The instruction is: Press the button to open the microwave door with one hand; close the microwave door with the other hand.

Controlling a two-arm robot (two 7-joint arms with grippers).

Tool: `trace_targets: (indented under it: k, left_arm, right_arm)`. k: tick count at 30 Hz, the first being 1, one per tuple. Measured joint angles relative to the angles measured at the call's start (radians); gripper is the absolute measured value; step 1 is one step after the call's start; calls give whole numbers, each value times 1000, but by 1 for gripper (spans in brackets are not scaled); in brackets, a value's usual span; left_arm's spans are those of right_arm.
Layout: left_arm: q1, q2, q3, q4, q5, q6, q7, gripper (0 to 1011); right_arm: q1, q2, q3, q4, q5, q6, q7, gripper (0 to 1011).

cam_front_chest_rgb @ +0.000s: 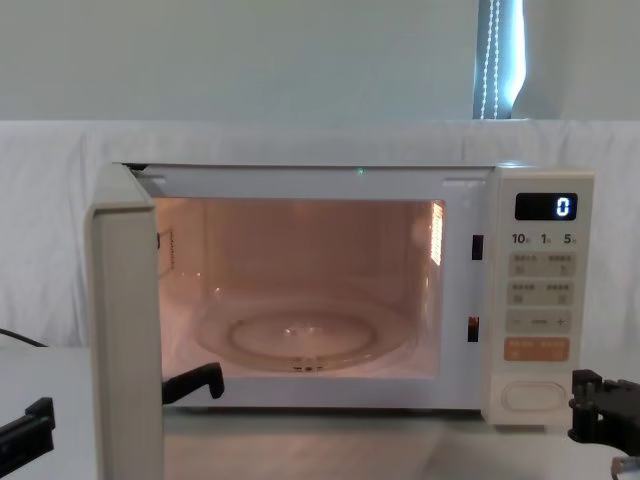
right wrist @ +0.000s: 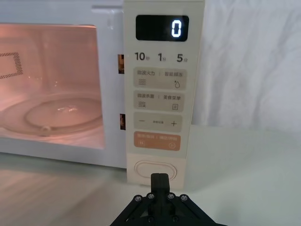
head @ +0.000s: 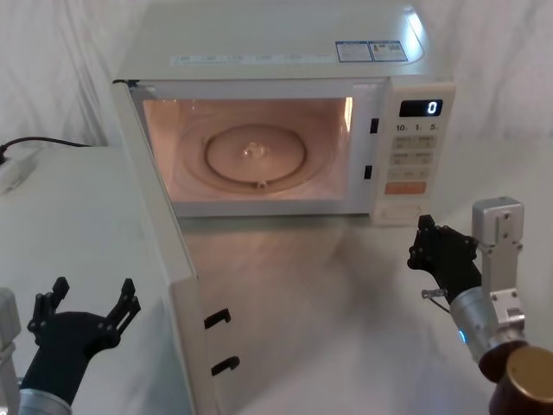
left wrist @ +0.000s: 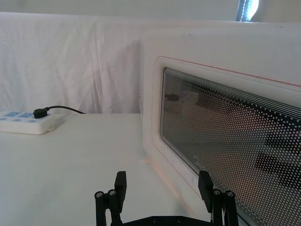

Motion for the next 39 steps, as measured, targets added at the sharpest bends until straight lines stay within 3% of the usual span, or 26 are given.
trace_targets:
  k: [16, 39]
  left_arm:
    - [0, 0, 0, 0, 0, 0, 0, 1001]
    - [0, 0, 0, 0, 0, 0, 0, 1001]
  right_arm:
    - [-101, -6, -4, -96, -15, -9, -16, 0]
    - [-101, -7, -2, -97, -16, -11, -16, 0]
